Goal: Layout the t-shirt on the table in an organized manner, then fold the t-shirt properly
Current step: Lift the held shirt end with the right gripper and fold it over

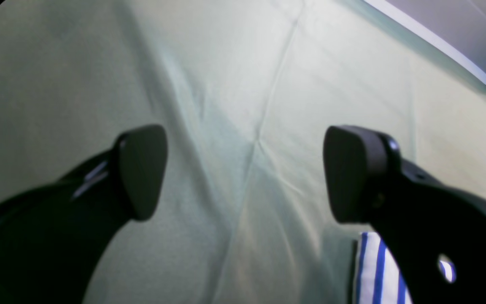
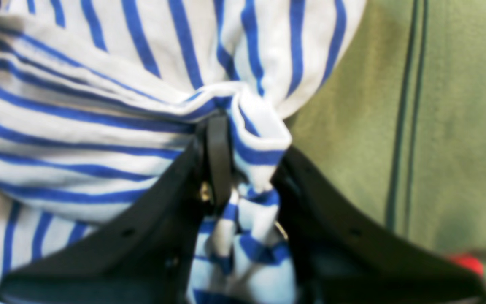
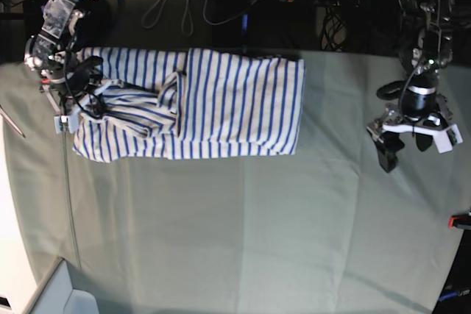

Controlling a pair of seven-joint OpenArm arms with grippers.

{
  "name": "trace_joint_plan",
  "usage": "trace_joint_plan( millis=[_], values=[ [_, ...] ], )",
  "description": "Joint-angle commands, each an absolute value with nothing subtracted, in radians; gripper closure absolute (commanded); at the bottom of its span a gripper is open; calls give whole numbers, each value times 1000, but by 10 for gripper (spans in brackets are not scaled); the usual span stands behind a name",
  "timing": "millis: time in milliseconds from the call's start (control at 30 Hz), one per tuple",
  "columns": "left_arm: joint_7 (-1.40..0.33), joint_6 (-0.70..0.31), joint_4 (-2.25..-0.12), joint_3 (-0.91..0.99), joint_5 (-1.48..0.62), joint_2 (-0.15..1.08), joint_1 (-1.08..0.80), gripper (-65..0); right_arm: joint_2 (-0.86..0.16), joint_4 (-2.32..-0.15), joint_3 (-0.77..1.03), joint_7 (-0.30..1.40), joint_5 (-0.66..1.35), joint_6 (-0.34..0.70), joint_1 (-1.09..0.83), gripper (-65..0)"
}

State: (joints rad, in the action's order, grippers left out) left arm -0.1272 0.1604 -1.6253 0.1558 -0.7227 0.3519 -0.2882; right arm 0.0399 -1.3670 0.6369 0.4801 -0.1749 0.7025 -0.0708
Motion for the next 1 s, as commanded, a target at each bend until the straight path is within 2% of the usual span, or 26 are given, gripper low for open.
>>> trace_joint_plan(
  millis=[0,267,500,700,967],
  values=[
    [-104,153,-1646,179,-716,366,-292,-562,45,-1419,638,509,-174,698,-77,0],
    [-105,153,-1644,249,-714,367,-303,-562,157,-1761,602,607,-174,698,-142,0],
    [-107,153,-1644,308,-714,366,-315,-562,157,-1972,401,648,-174,698,-245,0],
    [-107,153,-1643,354,-714,367,-344,-562,157,-1994,150,673,-174,698,-278,0],
    [-107,153,-1647,407,-714,366,-401,-562,157,-1913,-137,676,-174,698,-208,0]
  ],
)
